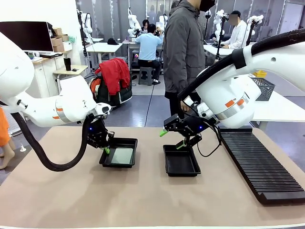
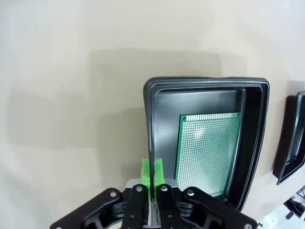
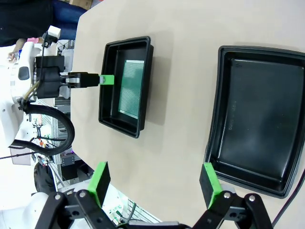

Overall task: Inspect and transfer BCBs to ESD trays.
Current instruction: Pick up the ESD tray and place it on the left side of the table.

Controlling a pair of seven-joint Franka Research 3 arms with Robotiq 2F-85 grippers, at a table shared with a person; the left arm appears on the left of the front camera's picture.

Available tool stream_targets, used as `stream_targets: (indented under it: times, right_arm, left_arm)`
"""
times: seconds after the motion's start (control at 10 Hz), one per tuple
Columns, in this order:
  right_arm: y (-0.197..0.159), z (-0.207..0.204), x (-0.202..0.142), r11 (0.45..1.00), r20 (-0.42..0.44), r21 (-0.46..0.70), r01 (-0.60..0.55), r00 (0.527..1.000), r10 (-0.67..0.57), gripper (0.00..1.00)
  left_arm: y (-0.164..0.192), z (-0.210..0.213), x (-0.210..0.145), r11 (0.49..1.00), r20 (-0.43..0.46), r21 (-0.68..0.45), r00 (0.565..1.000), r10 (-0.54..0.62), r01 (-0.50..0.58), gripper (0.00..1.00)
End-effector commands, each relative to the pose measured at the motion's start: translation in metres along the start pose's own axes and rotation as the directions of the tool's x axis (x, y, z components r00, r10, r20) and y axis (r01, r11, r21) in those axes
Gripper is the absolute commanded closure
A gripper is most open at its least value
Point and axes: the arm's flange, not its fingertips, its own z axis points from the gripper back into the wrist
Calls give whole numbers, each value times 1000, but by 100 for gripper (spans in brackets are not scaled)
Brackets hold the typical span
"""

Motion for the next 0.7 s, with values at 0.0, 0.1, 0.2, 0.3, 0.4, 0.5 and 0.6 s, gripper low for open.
stream_targets:
  times: [0.0,0.1,0.2,0.3,0.4,0.5,0.6]
  right_arm:
    - [3,2,0,1000,2,-22,11,1000,-11,0]
    - [3,2,0,1000,2,-22,11,1000,-11,0]
    - [3,2,0,1000,2,-22,11,1000,-11,0]
    - [3,2,0,1000,2,-22,11,1000,-11,0]
    - [3,2,0,1000,2,-22,11,1000,-11,0]
    - [3,2,0,1000,2,-22,11,1000,-11,0]
    - [3,2,0,1000,2,-22,11,1000,-11,0]
  left_arm:
    - [16,12,-9,999,12,-42,1000,-23,23,97]
    - [26,17,-9,999,17,-47,1000,-27,27,97]
    - [40,24,-9,998,27,-46,999,-30,31,97]
    - [55,30,-9,999,34,-39,999,-35,36,97]
    - [73,37,-9,999,40,-26,999,-35,36,97]
    - [95,43,-8,1000,48,-19,999,-21,22,97]
    - [122,51,-7,1000,57,-14,998,-11,12,97]
